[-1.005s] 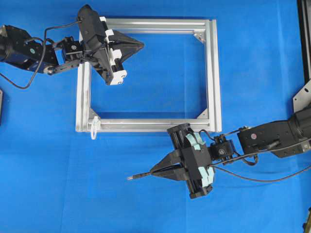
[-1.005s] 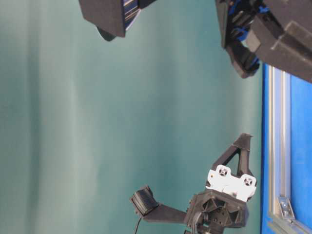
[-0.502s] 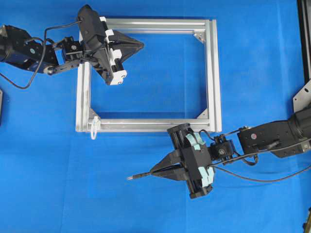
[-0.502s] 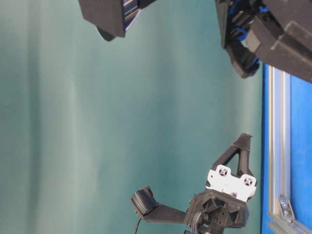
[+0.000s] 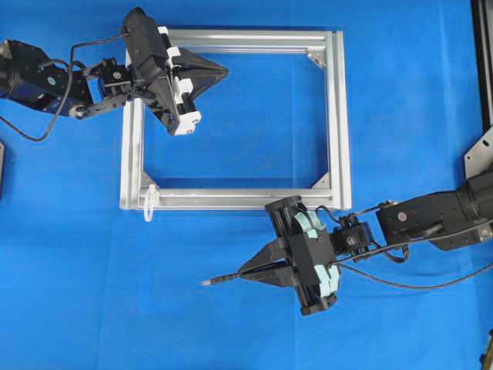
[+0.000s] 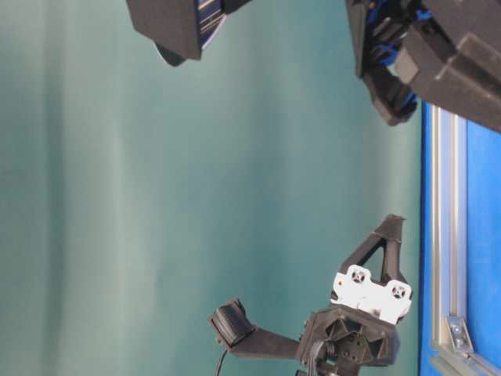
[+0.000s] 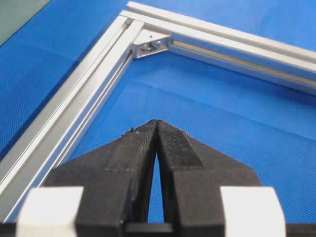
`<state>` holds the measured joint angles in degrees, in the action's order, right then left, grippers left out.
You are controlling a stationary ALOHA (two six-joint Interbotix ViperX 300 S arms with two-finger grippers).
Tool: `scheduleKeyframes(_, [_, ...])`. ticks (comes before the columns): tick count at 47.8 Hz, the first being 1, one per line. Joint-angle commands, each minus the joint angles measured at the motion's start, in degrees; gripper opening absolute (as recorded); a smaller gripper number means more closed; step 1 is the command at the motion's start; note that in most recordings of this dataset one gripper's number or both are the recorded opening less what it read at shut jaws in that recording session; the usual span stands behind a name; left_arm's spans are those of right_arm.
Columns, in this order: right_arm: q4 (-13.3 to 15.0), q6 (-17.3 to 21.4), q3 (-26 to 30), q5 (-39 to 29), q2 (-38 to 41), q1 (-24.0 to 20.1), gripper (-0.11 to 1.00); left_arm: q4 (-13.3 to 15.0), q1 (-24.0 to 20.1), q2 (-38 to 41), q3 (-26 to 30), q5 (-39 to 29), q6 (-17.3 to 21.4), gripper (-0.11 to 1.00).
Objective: Insert the wire through the string loop located on the left side.
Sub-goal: 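Move the held cable plug up toward the white zip-tie loop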
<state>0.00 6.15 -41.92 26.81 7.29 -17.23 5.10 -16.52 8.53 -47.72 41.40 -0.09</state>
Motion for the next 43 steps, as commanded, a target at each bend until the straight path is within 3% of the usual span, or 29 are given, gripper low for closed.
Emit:
scheduleKeyframes(1, [0.0, 0.0, 0.8, 0.4, -1.7, 0.3, -0.1, -0.1, 0.0, -2.0, 0.4, 0.3, 0.0, 0.0])
scheduleKeyframes(12, [-0.1, 0.0, 0.3, 0.3, -1.8, 2.8, -0.1, -0.1, 0.0, -2.0, 0.4, 0.3, 0.0, 0.0])
scheduleKeyframes(29, [-0.3, 0.0, -1.4, 0.5, -1.8, 10.7, -0.1, -0.1, 0.0, -2.0, 0.3, 0.3, 0.0, 0.0])
scheduleKeyframes(43, [-0.2, 0.0, -1.8, 0.4, -1.7, 12.5, -0.1, -0.1, 0.0, -2.2, 0.2, 0.4, 0.2, 0.0])
